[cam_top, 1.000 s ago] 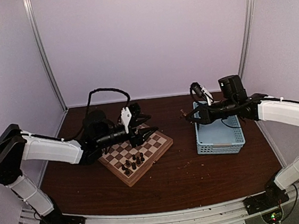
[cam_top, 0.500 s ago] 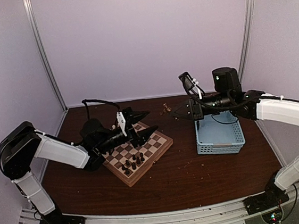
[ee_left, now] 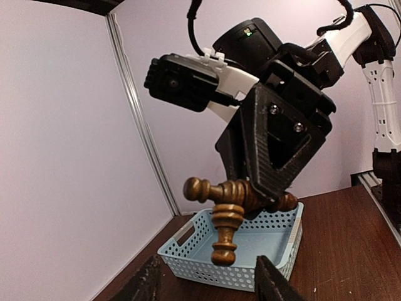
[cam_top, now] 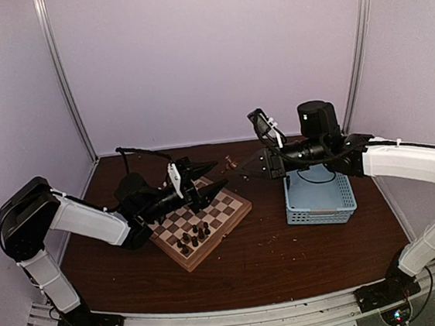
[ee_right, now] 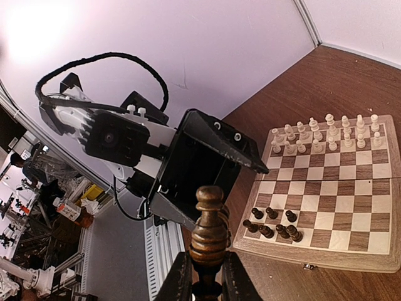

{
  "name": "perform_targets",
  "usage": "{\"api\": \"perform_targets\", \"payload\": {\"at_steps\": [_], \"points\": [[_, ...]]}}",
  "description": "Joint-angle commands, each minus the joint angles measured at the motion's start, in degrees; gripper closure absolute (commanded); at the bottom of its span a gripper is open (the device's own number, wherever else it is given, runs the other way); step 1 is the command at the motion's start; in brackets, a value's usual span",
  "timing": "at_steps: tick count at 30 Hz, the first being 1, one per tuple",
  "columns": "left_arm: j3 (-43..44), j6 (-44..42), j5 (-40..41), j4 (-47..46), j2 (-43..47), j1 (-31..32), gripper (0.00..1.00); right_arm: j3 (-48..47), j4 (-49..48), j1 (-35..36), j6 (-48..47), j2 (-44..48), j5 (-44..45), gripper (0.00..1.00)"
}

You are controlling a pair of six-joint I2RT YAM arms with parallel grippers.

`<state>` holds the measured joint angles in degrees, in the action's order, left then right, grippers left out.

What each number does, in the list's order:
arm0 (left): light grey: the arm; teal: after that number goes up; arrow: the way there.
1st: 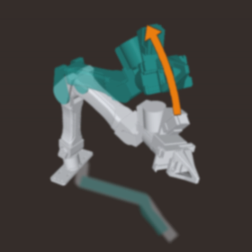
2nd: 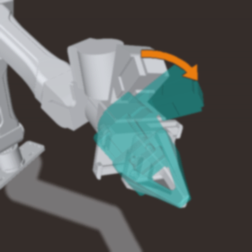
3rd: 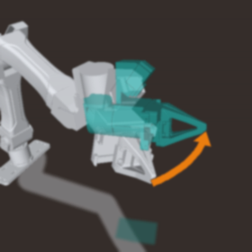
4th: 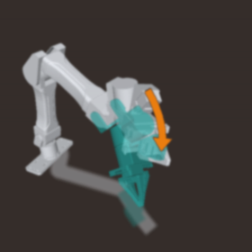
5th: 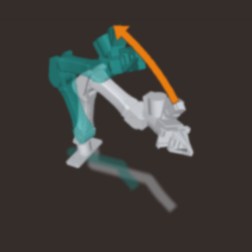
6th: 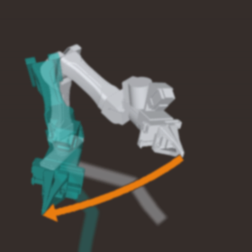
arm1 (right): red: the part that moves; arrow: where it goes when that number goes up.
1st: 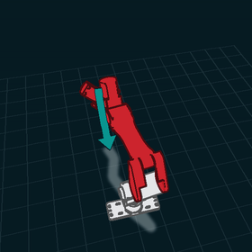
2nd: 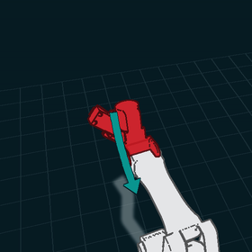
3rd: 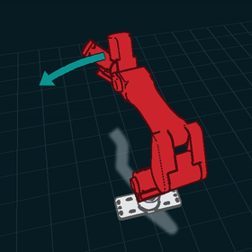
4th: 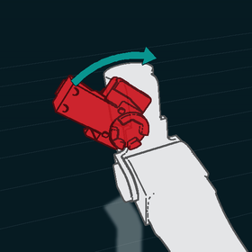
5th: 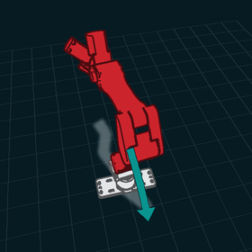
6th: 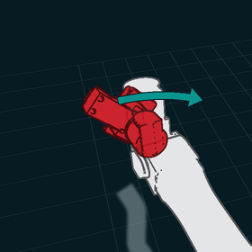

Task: Set up the chess pieces on the board
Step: Pick up the chess piece from the storage box.

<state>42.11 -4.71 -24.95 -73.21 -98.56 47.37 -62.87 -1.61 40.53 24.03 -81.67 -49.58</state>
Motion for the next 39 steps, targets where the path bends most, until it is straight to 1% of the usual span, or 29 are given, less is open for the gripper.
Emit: {"api": "perform_targets", "payload": {"at_steps": [1, 8, 13, 16, 25, 29, 34, 39], "points": [[-0.69, -1.08, -1.15, -3.3, 0.57, 0.35, 0.51, -1.92, -2.26, 0.44, 0.4, -0.41, -0.96, 0.88], [-0.46, -1.27, -0.95, -3.41, 0.7, 0.51, 0.64, -1.64, -2.44, 0.51, 0.31, -0.98, -0.87, 0.88], [-0.58, -1.65, -0.72, -3.67, 0.65, 0.7, 0.65, -1.64, -2.61, 0.58, 0.32, -1.32, -1.11, 0.88], [-0.56, -1.76, -0.82, -3.86, 0.74, 0.79, 0.69, -1.64, -2.54, 0.6, 0.23, -1.39, -1.04, 0.88], [-0.71, -2.12, -0.17, -4.02, 0.73, 0.88, 0.77, -1.55, -2.52, 0.6, 0.05, -1.91, -1.14, 0.88], [-1.01, -2.32, 0.1, -4.17, 0.87, 0.95, 0.84, -1.71, -2.33, 0.59, -0.08, -1.85, -1.03, 0.88], [-1.24, -2.56, 0.48, -4.25, 1.22, 0.96, 0.87, -1.76, -1.28, 0.59, -0.91, -1.92, -0.42, 0.89], [-2.42, -2.3, 1.96, -4.3, 2.1, 0.96, 1.0, -1.43, 0.69, 0.36, -2.7, -1.12, 3.46, 0.9]]}}
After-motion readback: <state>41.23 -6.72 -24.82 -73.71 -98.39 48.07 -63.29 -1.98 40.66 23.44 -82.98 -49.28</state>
